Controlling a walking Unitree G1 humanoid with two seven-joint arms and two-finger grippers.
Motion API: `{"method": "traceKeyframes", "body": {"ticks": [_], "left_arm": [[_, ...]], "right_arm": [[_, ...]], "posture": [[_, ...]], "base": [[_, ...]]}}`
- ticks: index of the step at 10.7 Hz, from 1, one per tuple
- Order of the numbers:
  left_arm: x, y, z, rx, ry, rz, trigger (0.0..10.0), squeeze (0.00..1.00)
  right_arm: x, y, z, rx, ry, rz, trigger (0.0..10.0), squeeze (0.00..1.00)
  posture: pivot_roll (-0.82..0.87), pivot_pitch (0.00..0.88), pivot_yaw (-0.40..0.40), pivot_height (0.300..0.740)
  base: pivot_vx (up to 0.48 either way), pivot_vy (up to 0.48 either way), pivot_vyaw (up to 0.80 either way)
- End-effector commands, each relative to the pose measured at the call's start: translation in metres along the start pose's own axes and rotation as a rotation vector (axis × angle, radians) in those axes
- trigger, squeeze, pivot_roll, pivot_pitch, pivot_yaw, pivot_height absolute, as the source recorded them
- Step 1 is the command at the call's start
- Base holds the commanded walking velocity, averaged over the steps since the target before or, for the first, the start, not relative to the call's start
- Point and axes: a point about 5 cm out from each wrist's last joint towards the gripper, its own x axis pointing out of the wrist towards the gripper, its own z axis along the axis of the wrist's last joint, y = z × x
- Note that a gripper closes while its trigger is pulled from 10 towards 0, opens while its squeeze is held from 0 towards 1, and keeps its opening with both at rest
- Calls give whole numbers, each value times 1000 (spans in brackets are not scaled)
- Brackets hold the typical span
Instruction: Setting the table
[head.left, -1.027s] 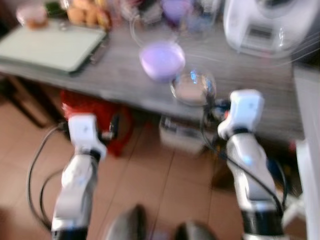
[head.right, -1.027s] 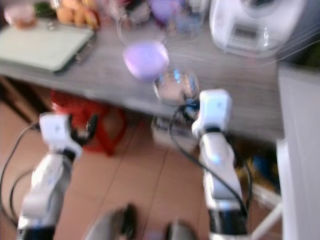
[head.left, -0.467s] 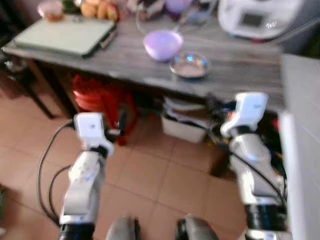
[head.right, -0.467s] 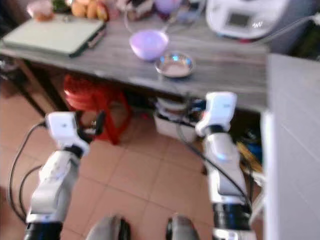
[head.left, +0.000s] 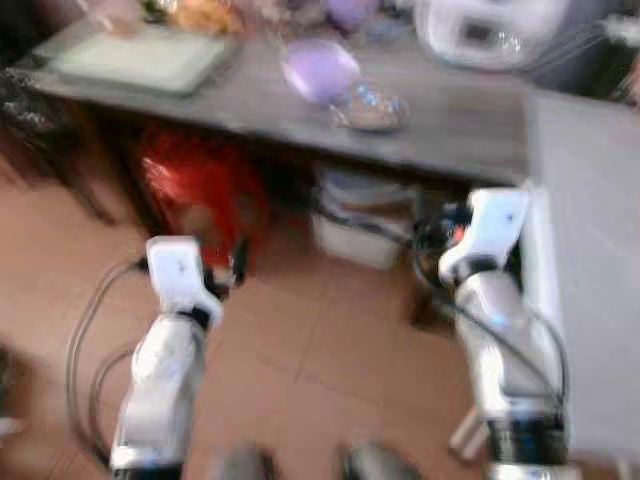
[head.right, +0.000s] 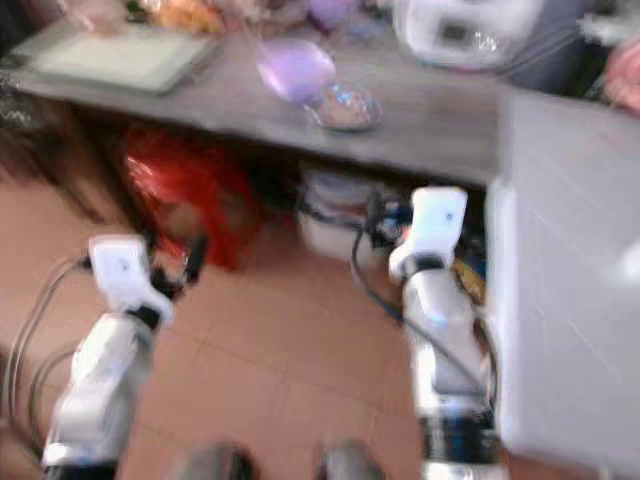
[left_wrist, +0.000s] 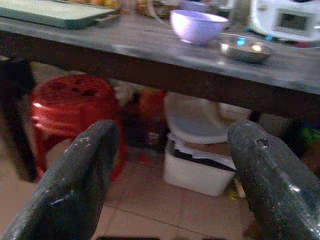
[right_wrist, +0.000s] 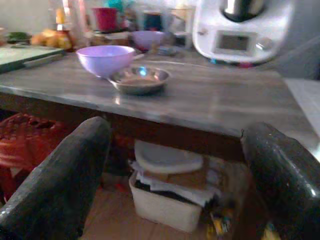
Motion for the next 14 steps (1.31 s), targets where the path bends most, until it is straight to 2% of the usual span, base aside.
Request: {"method": "traceKeyframes", "body": {"ticks": [1, 4, 7, 11, 13, 14], "left_arm": [[-1, -2, 2, -4, -4, -22, 10000, 0], [-6, -8, 4, -5, 3, -58, 10000, 0], [-9, -3, 6, 6, 8, -56, 10000, 0], [-9, -6, 8, 7, 16, -70, 10000, 0], [-16, -9, 3, 9, 38, -86, 10000, 0], [-17, -10, 2, -7, 41, -81, 10000, 0]], "right_arm": [[0, 2, 5, -7, -14, 16, 10000, 0], [-2, 5, 6, -3, -6, 37, 10000, 0], [-4, 11, 10, -14, -26, 83, 10000, 0], [-2, 8, 12, -27, -28, 71, 10000, 0], [-3, 11, 13, -57, -31, 91, 10000, 0], [-3, 9, 12, -36, -23, 82, 10000, 0]], "posture": [[-36, 132, -10, 740], [-41, 193, -9, 740], [-44, 215, -17, 740], [-40, 220, -6, 740], [-41, 225, -10, 740], [-39, 229, -12, 740]], "base": [[0, 0, -800], [0, -255, -688], [0, -459, 0], [0, -480, 0], [0, -480, 0], [0, 0, 0]]}}
